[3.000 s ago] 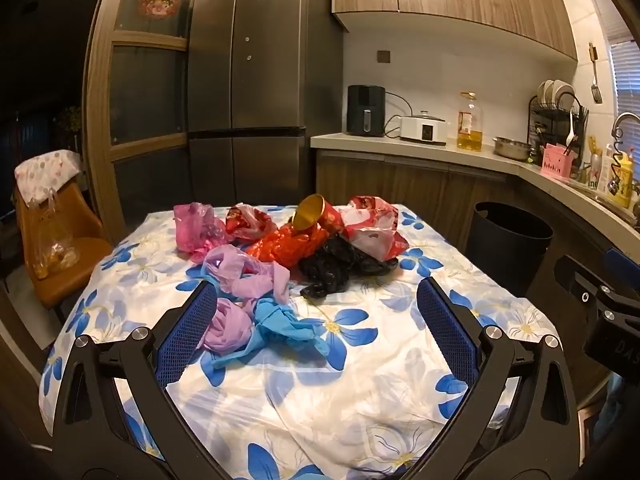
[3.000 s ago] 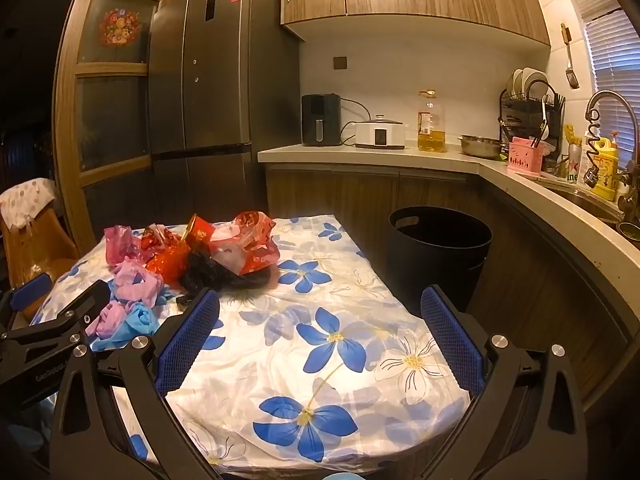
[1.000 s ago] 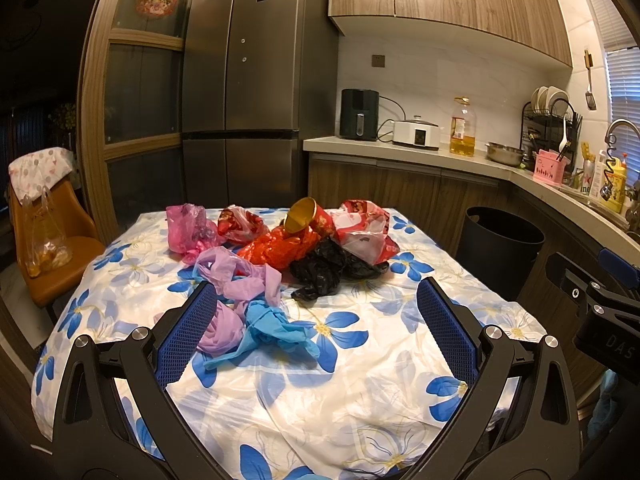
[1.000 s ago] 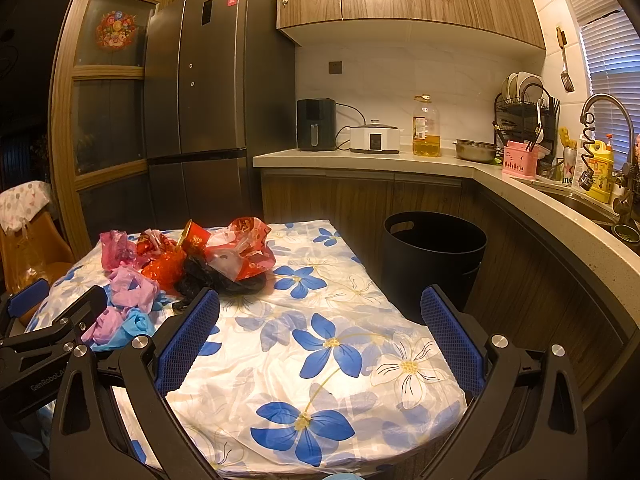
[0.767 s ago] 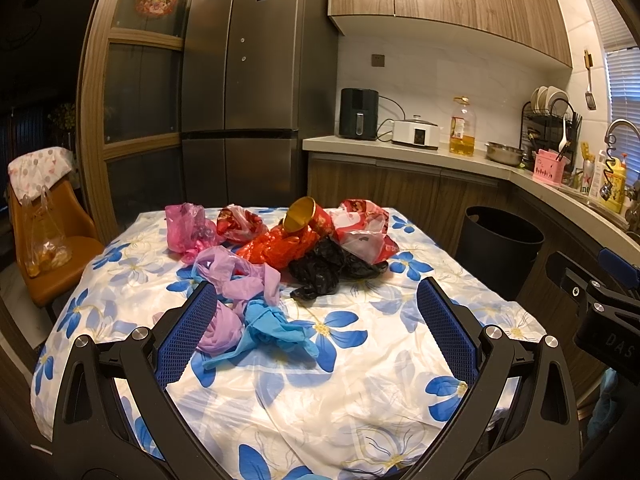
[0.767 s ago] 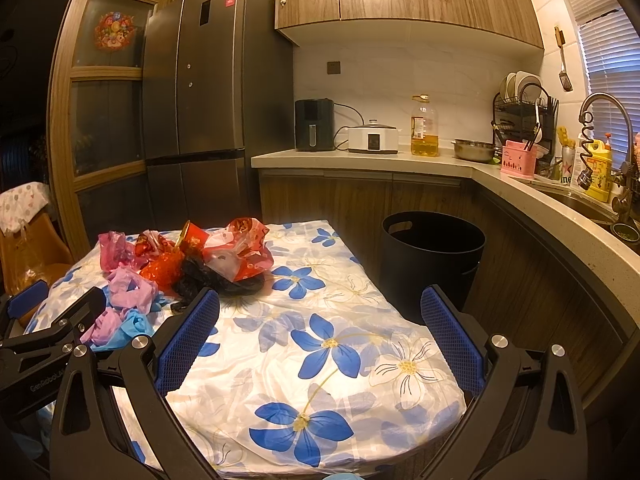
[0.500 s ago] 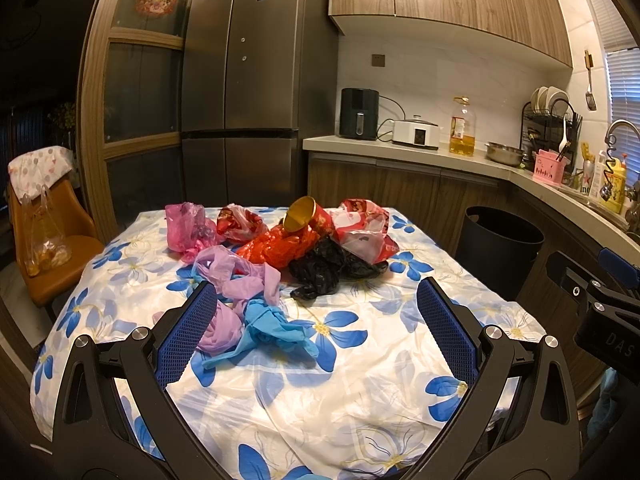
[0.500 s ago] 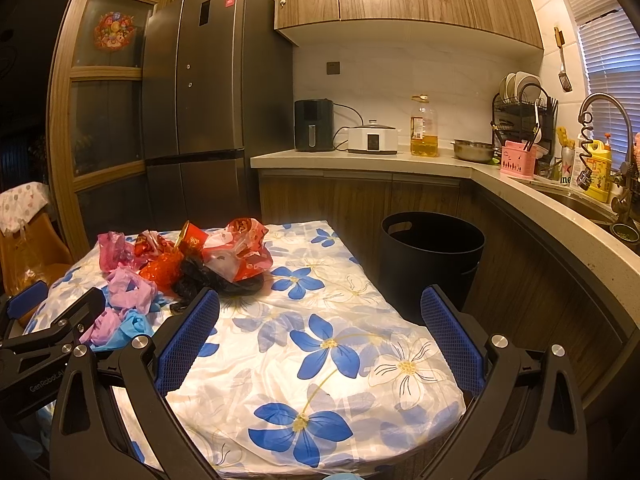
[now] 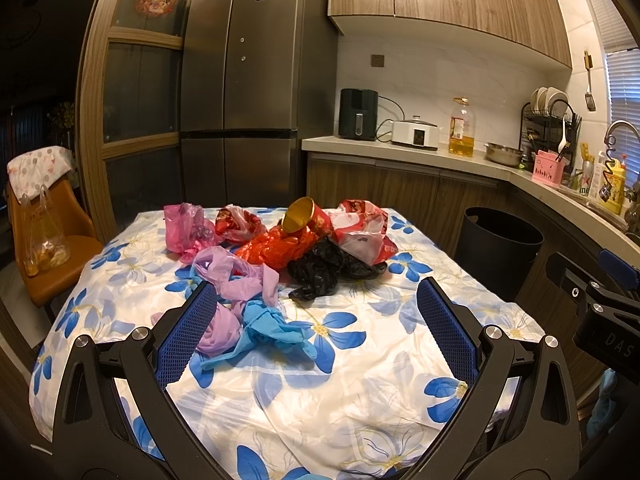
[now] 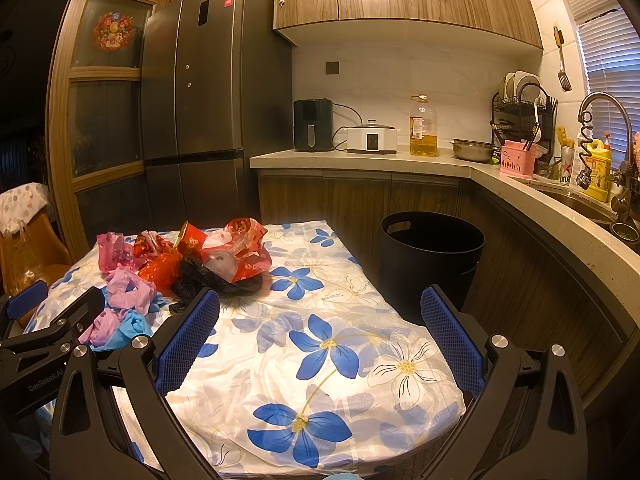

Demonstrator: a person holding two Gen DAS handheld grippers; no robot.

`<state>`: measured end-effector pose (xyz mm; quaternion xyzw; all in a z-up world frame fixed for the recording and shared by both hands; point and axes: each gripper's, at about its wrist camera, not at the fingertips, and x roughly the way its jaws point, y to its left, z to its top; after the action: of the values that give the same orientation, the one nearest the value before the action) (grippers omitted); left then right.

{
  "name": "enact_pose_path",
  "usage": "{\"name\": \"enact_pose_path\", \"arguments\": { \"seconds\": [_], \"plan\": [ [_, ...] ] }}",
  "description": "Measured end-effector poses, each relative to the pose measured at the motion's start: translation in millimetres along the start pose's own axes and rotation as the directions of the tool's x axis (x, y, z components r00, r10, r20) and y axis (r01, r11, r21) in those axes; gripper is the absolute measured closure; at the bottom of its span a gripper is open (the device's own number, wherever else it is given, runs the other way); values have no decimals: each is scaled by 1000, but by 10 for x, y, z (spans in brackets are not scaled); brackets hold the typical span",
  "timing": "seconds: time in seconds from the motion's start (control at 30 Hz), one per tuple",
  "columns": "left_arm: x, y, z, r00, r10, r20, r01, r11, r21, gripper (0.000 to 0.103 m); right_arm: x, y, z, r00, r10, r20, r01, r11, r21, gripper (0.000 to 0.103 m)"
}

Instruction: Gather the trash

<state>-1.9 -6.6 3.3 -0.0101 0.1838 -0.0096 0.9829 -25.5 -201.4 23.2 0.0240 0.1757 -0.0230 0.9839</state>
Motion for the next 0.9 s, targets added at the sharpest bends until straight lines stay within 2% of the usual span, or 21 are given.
{"name": "enact_pose_path", "arguments": {
  "seconds": [0.43, 0.73, 0.9],
  "plan": [
    [35, 33, -5, 1000, 8, 12, -8, 1000, 1, 5, 64, -29, -28, 1000, 3, -5, -2, 1000, 8, 5],
    [251, 343, -124, 998, 63, 31, -62, 997, -39, 5, 312, 18, -98, 999, 34, -2, -34, 999, 18, 5],
    [486, 507, -273, 997, 73, 14, -71, 995, -76, 5, 506, 87, -172, 997, 74, -13, -74, 997, 31, 5]
  ]
}}
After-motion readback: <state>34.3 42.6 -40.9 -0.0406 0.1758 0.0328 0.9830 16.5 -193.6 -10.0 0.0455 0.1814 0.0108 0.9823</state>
